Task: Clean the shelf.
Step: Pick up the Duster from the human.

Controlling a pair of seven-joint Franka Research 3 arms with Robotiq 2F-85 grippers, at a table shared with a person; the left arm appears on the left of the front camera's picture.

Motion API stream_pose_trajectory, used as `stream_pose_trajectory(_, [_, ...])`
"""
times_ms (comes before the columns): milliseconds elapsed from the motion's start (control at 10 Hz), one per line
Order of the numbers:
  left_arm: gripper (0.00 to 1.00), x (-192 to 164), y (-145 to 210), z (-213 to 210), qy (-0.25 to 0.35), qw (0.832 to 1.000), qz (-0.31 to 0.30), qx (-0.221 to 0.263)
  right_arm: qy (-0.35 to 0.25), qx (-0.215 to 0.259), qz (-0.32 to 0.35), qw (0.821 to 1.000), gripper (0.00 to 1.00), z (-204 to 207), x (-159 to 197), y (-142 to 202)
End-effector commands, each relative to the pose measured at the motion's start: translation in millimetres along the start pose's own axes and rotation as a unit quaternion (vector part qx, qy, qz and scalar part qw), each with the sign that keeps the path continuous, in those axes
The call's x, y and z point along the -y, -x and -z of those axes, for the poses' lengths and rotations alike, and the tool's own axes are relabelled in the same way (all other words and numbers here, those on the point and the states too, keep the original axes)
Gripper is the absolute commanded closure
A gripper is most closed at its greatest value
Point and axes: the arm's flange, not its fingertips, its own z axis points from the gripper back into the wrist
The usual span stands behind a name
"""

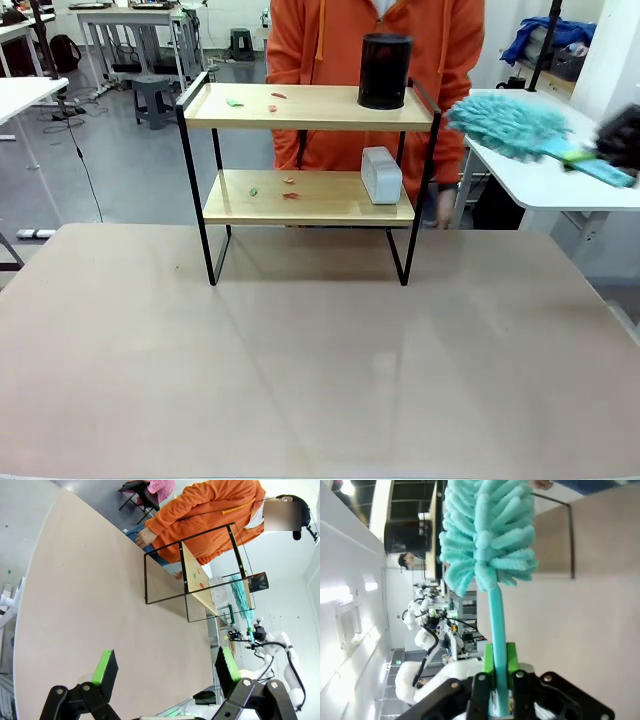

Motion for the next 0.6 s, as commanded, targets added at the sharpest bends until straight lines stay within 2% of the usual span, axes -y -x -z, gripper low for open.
stream_pose_trajectory(0, [0.0,1,-1,2,0.009,1.0,0.011,0.007,0.046,-0.036,-0.036,0.998,1.0,-66,-7,85])
stream_pose_trajectory(200, [0.0,1,-1,2,0.009,1.0,0.011,0.007,0.108,-0.057,-0.058,0.991,1.0,-94,-3,153])
stream_pose_trajectory(300, [0.0,1,-1,2,0.009,1.0,0.011,0.007,0.117,-0.083,-0.084,0.986,1.0,-106,3,181])
stream_pose_trajectory(400, [0.0,1,-1,2,0.009,1.0,0.011,0.007,0.093,-0.099,-0.12,0.983,1.0,-113,10,195])
stream_pose_trajectory(500, [0.0,1,-1,2,0.009,1.0,0.011,0.007,0.096,-0.146,-0.153,0.973,1.0,-107,15,196])
